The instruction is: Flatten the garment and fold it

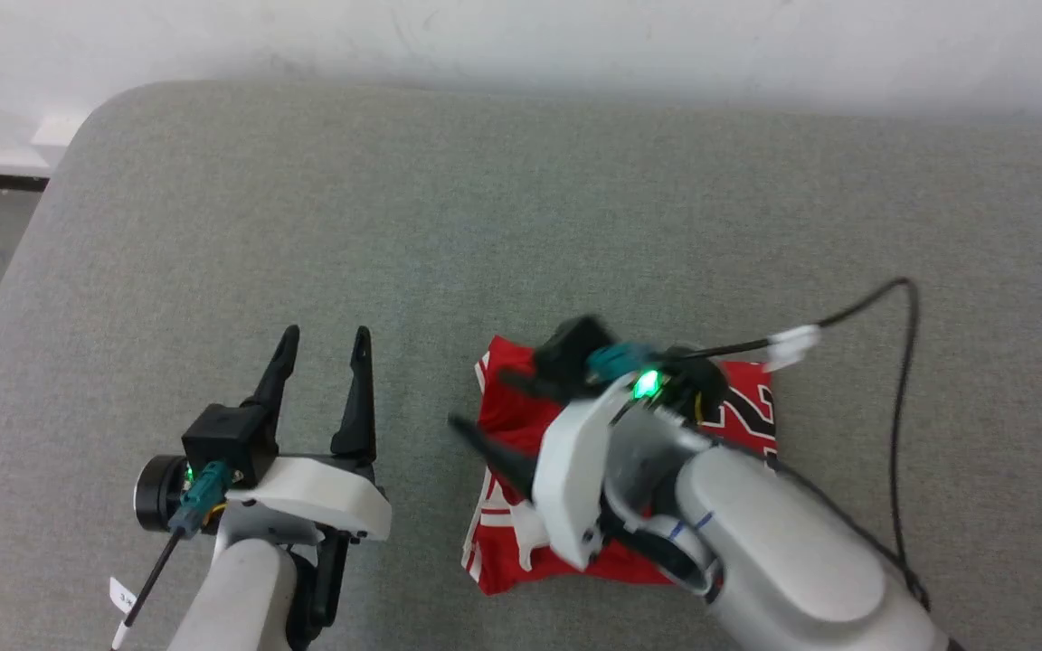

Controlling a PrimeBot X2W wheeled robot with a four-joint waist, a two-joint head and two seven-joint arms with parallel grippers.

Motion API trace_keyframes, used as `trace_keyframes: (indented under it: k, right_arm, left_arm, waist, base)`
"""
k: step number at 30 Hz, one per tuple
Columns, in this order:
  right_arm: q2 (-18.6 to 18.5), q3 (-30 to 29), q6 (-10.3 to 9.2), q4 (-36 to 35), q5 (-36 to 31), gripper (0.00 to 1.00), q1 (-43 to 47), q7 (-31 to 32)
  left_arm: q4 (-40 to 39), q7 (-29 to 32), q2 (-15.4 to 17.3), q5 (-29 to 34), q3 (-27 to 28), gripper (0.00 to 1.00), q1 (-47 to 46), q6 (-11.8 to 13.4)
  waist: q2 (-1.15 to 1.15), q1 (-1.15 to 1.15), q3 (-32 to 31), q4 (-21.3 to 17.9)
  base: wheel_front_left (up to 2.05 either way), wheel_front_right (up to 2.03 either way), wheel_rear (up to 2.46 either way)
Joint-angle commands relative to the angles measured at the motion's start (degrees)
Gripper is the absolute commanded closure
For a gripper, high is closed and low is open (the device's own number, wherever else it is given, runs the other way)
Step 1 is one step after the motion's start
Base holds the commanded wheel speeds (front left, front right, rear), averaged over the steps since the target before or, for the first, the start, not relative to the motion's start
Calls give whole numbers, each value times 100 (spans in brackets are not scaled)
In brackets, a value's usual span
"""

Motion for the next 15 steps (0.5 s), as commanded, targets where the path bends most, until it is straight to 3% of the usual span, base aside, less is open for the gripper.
trace_keyframes:
  k: [1,8,12,15]
  right_arm:
    - [2,-183,-12,-122,33,0,40,-225]
    - [2,-2154,-12,-1144,-238,0,982,-1686]
    - [2,-3441,-12,-1592,-216,0,1769,-2074]
    - [2,-4082,-12,-1625,-58,0,2216,-2092]
  left_arm:
    - [10,-27,15,26,22,0,-10,-10]
    - [-23,-25,96,9,68,0,159,35]
    - [-92,-9,134,-15,81,0,244,63]
    - [-143,5,158,-27,82,0,282,81]
  waist:
    - [0,0,-102,-94]
    - [0,0,-366,-343]
    - [0,0,-448,-433]
    - [0,0,-464,-472]
  base:
    - [0,0,0]
    - [0,0,0]
    - [0,0,0]
    - [0,0,0]
